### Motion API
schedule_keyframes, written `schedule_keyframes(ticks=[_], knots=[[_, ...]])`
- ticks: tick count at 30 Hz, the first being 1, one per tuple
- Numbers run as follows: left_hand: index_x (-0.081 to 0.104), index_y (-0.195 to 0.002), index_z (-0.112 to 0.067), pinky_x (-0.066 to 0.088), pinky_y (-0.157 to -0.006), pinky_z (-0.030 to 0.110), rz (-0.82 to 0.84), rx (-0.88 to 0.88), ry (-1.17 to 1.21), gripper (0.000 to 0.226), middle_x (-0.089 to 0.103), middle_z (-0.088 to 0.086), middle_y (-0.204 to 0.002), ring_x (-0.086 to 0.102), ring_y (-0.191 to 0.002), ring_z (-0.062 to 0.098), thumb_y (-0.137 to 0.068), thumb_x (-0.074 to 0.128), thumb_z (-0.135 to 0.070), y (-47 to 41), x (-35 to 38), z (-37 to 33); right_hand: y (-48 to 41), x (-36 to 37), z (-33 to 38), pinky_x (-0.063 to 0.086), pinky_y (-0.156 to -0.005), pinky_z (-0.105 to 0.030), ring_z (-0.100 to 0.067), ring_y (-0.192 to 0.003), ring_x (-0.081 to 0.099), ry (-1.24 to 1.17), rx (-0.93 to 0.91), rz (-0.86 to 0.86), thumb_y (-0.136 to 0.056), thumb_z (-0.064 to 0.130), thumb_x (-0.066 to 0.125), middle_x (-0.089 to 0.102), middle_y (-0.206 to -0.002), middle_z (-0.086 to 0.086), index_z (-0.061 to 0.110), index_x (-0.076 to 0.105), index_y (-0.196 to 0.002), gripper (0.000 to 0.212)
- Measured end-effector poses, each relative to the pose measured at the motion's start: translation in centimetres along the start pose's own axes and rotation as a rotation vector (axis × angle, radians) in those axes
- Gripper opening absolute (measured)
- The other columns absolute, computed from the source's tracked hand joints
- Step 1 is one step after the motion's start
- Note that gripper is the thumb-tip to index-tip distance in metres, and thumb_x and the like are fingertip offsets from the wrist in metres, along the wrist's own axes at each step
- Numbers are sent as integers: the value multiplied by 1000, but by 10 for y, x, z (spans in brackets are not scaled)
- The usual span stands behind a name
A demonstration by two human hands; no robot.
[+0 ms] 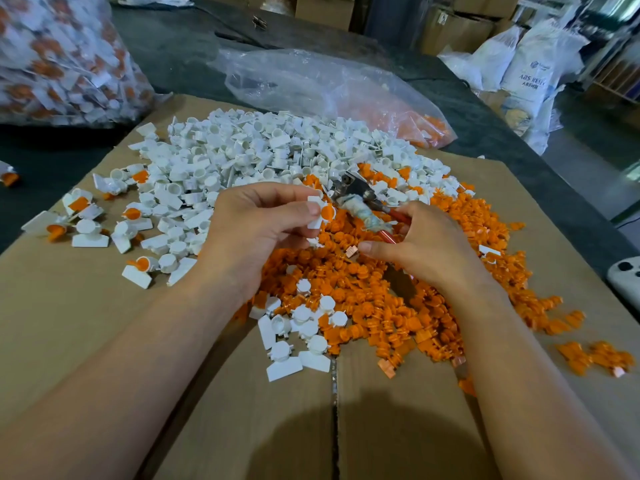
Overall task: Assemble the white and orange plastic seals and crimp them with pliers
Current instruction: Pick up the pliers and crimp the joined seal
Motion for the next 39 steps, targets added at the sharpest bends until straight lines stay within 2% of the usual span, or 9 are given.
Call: schedule_keyframes(ticks=[4,9,11,18,22,27,31,35,39], knots=[[68,-68,-13,47,-44,17,-12,4,-13,17,65,1,-54,61,-46,11,-72,68,3,0,-2,-1,-2,0,0,42,-87,-37,-23,-106,51,65,-17,-14,-62,61,70,56,-113,-6,11,50,-120,79],[67,-69,-12,46,-43,17,4,-9,23,13,64,1,-53,59,-45,11,-57,70,-10,2,0,-1,-3,3,0,34,-78,-32,-23,-105,49,159,-30,-21,-61,65,67,55,-112,-6,12,51,-117,79],[67,-70,-11,46,-43,16,3,-17,23,11,64,1,-53,59,-45,11,-60,70,-8,2,-1,0,-4,5,0,31,-76,-32,-23,-107,49,188,-39,-15,-61,67,66,55,-113,-7,13,51,-116,78],[64,-70,-10,47,-43,16,-12,-25,33,11,63,0,-53,60,-47,11,-74,65,0,1,-3,1,-4,10,0,36,-88,-35,-25,-114,46,216,-35,24,-60,71,62,52,-122,-8,13,47,-127,90],[57,-73,-8,50,-45,17,-50,-47,157,13,64,2,-55,64,-51,13,-83,59,1,-2,-9,4,-3,12,0,35,-92,-36,-26,-116,44,241,-27,53,-60,73,60,49,-124,-9,14,44,-128,91],[52,-85,-1,53,-56,17,-274,-3,495,7,70,10,-65,71,-67,19,-90,48,3,-8,-41,1,-2,13,0,34,-95,-37,-26,-119,41,246,-27,71,-61,73,58,46,-129,-10,14,42,-130,92],[48,-96,0,56,-61,24,-489,64,839,6,70,14,-67,72,-73,25,-94,44,-4,-5,-74,-2,-2,13,1,33,-97,-38,-27,-121,40,260,-24,76,-63,73,58,45,-131,-10,14,40,-132,93],[47,-90,-2,57,-59,29,-646,95,963,13,70,18,-66,71,-69,29,-97,37,-6,0,-98,0,-1,13,1,34,-97,-38,-26,-121,41,266,-22,82,-63,73,58,45,-131,-9,14,41,-131,92],[47,-92,-2,57,-58,30,-720,110,1033,16,66,21,-82,71,-65,30,-98,34,-8,3,-108,4,-1,13,2,33,-98,-38,-26,-122,40,266,-20,86,-64,72,58,44,-132,-9,14,41,-131,91]])
Point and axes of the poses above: each hand's wrist, its own y-axis away from the middle knuckle, its own x-axis out of the palm, z = x × y, the point moved 10 cm from there along -y, towards the middle knuckle
